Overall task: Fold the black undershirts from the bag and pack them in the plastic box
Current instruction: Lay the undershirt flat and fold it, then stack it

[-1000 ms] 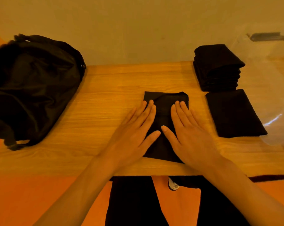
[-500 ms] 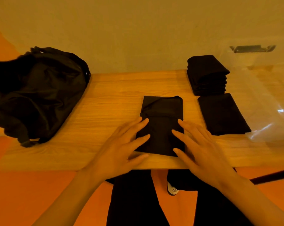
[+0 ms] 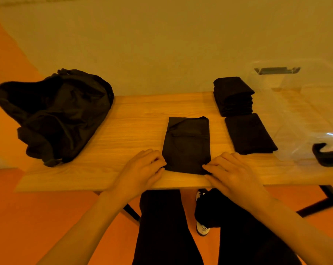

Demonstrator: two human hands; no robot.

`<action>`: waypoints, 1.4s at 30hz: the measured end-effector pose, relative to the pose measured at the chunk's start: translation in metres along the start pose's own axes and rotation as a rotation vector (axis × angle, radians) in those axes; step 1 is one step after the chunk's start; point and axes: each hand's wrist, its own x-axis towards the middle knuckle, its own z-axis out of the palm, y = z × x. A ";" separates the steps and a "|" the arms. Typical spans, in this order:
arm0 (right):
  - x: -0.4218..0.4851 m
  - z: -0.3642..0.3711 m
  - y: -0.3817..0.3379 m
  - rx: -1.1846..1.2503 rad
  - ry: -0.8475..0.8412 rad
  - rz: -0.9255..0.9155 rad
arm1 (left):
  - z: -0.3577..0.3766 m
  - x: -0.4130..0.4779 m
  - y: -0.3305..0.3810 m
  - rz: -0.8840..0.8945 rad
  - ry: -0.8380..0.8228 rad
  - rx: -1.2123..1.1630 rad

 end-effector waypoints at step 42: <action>0.090 0.032 0.042 0.712 -0.001 0.649 | 0.022 0.080 -0.033 -0.615 0.151 -0.508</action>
